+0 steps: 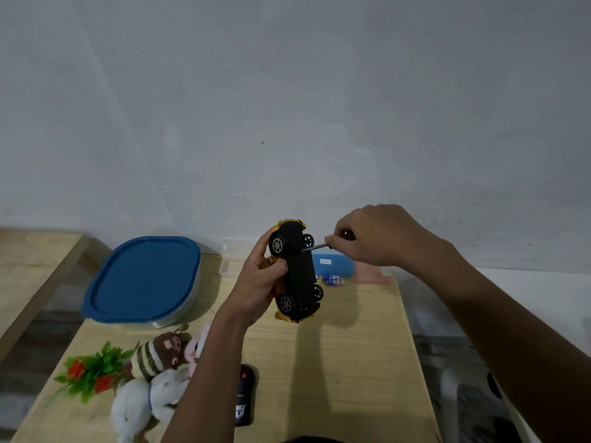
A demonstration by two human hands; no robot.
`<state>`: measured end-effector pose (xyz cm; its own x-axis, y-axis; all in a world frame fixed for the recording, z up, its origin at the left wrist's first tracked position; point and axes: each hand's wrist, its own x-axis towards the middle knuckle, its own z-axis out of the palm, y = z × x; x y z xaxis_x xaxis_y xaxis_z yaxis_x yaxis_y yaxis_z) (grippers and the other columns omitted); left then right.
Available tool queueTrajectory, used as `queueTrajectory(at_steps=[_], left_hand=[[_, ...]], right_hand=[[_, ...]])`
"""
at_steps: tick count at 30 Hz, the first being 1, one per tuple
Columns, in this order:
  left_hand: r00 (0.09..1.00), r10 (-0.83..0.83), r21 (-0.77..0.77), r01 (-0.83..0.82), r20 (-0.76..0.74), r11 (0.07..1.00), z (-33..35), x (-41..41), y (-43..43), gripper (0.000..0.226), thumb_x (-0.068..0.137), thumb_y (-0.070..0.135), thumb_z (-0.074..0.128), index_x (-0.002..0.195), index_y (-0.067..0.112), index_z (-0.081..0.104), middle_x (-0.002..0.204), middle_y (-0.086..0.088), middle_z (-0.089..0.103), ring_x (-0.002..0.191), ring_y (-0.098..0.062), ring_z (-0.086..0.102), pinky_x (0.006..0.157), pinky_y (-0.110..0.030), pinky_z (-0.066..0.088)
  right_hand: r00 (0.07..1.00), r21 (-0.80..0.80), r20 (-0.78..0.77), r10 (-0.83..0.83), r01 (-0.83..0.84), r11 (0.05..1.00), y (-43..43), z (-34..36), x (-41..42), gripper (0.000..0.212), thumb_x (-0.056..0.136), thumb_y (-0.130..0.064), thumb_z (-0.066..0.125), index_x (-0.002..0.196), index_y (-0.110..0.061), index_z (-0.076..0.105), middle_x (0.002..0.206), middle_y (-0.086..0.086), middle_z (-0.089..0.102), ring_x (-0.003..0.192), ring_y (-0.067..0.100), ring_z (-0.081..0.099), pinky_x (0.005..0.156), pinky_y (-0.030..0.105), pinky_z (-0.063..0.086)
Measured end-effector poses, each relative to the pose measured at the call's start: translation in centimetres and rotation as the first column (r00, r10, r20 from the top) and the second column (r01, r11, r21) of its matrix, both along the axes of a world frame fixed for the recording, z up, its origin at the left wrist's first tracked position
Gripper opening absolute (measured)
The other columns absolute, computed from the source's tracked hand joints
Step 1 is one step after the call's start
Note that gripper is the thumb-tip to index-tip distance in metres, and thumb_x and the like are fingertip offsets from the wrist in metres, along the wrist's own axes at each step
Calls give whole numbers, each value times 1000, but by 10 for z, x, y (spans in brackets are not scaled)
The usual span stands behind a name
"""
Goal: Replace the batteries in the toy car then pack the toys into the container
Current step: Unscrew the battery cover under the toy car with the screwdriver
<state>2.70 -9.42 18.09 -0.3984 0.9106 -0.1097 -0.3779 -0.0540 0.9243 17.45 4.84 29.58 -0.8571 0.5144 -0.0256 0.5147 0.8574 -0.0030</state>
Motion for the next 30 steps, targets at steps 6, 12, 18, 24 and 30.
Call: queueTrajectory(at_steps=[6, 12, 18, 24, 30], left_hand=[[1000, -10, 6, 10, 5, 1000, 0, -1, -1, 63, 81, 9, 60, 139, 30, 49, 109, -7, 72, 99, -29, 70, 77, -44, 57], [1000, -14, 15, 14, 0, 1000, 1, -1, 1, 63, 81, 7, 59, 139, 29, 49, 109, -7, 71, 97, -29, 69, 81, -49, 57], [1000, 1, 11, -1, 6, 1000, 2, -1, 1, 64, 79, 8, 59, 139, 29, 50, 105, -7, 72, 94, -28, 69, 76, -44, 57], [1000, -12, -1, 13, 8, 1000, 1, 0, 2, 63, 79, 9, 61, 138, 31, 50, 109, -9, 71, 99, -31, 68, 80, -48, 57], [1000, -13, 6, 13, 5, 1000, 3, 1, 4, 65, 80, 9, 61, 140, 28, 48, 108, -9, 70, 96, -29, 68, 79, -46, 57]], right_hand=[[997, -124, -48, 61, -67, 990, 3, -1, 3, 22, 86, -46, 66, 107, -44, 58, 103, -15, 63, 81, 5, 51, 62, 25, 37], [994, -44, 109, -1, 6, 999, 4, -4, -1, 39, 87, -64, 53, 94, -28, 68, 85, -8, 67, 73, 12, 57, 56, 26, 36], [998, 1, 29, 51, -51, 999, 4, -3, 3, 31, 94, -54, 44, 101, -36, 68, 96, -12, 68, 78, 10, 59, 66, 27, 46], [996, -70, 0, 88, -88, 994, 5, 0, 4, 24, 89, -41, 63, 113, -42, 61, 111, -12, 59, 86, 9, 57, 68, 26, 44], [999, -41, 39, -24, 26, 999, 4, -5, 0, 50, 92, -62, 43, 73, -24, 69, 66, -6, 65, 61, 14, 58, 52, 24, 36]])
